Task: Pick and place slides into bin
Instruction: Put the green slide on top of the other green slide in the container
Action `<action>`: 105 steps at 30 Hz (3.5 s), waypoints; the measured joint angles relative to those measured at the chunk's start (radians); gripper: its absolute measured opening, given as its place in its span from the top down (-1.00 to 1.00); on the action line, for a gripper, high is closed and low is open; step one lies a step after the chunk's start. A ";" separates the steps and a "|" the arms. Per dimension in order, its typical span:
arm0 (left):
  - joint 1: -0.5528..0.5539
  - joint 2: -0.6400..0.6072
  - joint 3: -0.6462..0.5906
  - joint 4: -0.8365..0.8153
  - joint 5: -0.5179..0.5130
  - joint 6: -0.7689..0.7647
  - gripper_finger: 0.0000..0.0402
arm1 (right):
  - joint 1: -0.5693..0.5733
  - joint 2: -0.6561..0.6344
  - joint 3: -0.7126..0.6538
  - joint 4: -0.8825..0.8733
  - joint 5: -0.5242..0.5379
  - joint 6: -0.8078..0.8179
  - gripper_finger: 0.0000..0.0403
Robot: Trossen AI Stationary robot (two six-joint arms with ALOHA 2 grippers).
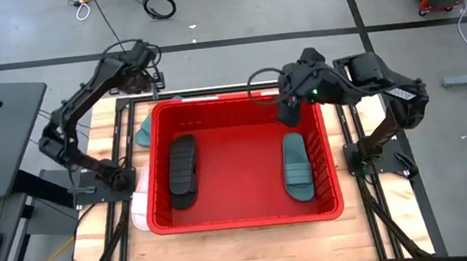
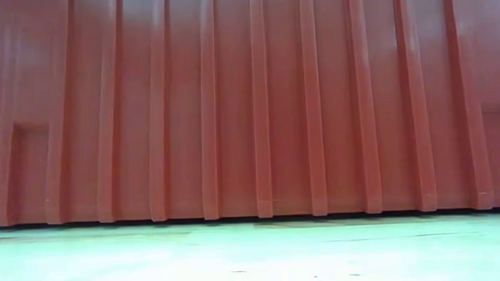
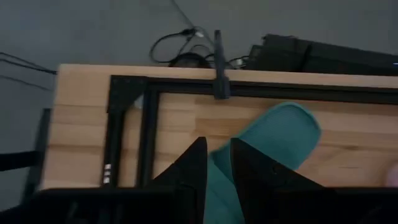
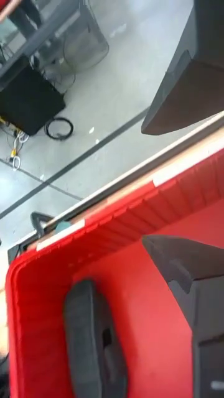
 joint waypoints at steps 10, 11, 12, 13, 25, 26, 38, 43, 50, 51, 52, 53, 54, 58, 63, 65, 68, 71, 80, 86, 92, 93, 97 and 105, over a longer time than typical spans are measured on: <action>0.025 0.056 0.092 0.182 0.117 -0.081 0.62 | -0.161 0.000 0.000 0.000 -0.023 0.029 -0.40; 0.025 0.057 0.092 0.212 0.115 -0.132 0.61 | -0.175 0.000 0.000 0.000 -0.023 0.030 -0.40; 0.026 0.059 0.092 0.240 0.114 -0.187 0.61 | -0.190 0.000 0.000 0.002 -0.023 0.030 -0.40; 0.026 0.065 0.092 0.273 0.114 -0.244 0.61 | -0.204 0.000 0.000 0.008 -0.023 0.030 -0.40; 0.023 0.383 0.235 -0.107 0.090 -0.421 0.71 | -0.286 0.004 0.000 0.064 -0.084 0.171 -0.40; 0.021 0.400 0.251 -0.153 0.077 -0.449 0.71 | -0.292 0.004 0.000 0.065 -0.085 0.155 -0.41; 0.008 0.506 0.147 -0.270 0.105 -0.695 0.74 | -0.336 0.004 0.000 0.075 -0.107 0.127 -0.42; -0.005 0.509 0.086 -0.260 0.079 -0.787 0.77 | -0.336 0.004 0.000 0.075 -0.139 0.150 -0.42; -0.006 0.509 0.052 -0.203 0.089 -0.806 0.78 | -0.326 0.005 0.000 0.075 -0.168 0.160 -0.42; -0.006 0.509 0.052 -0.198 0.091 -0.806 0.78 | -0.326 0.005 0.000 0.075 -0.168 0.160 -0.42; -0.006 0.509 0.052 -0.200 0.092 -0.806 0.78 | -0.328 0.005 0.000 0.076 -0.167 0.160 -0.42; -0.009 0.509 0.052 -0.206 0.093 -0.808 0.78 | -0.332 0.005 0.000 0.076 -0.166 0.160 -0.42; -0.012 0.509 0.052 -0.214 0.093 -0.813 0.78 | -0.337 0.005 0.000 0.076 -0.166 0.159 -0.42; -0.024 0.509 0.052 -0.196 0.085 -0.816 0.81 | -0.350 0.005 0.000 0.082 -0.166 0.158 -0.42; -0.048 0.509 0.052 -0.120 0.066 -0.779 0.87 | -0.370 0.005 0.000 0.094 -0.166 0.154 -0.42; -0.056 0.509 0.052 -0.125 0.036 -0.774 0.87 | -0.378 0.005 0.000 0.116 -0.165 0.152 -0.42; -0.061 0.509 0.052 -0.114 -0.045 -0.684 0.88 | -0.391 0.005 0.000 0.140 -0.165 0.152 -0.42; -0.061 0.509 0.052 -0.099 -0.132 -0.570 0.90 | -0.395 0.005 0.000 0.139 -0.165 0.145 -0.42; -0.061 0.509 0.052 -0.086 -0.159 -0.512 0.86 | -0.408 0.005 0.000 0.142 -0.208 0.108 -0.42; -0.049 0.509 0.052 -0.053 -0.145 -0.401 0.65 | -0.449 0.021 0.000 0.133 -0.270 0.032 -0.42; -0.030 0.509 0.052 -0.064 -0.063 -0.380 0.21 | -0.491 0.052 0.000 0.134 -0.362 -0.015 -0.42; -0.032 0.509 0.052 -0.061 -0.040 -0.395 0.15 | -0.495 0.056 0.000 0.132 -0.372 -0.020 -0.42; -0.055 0.509 0.052 -0.061 -0.001 -0.479 -0.01 | -0.495 0.068 0.000 0.121 -0.418 -0.029 -0.42; -0.077 0.508 0.052 -0.162 0.011 -0.622 0.02 | -0.471 0.064 0.000 0.097 -0.451 -0.050 -0.42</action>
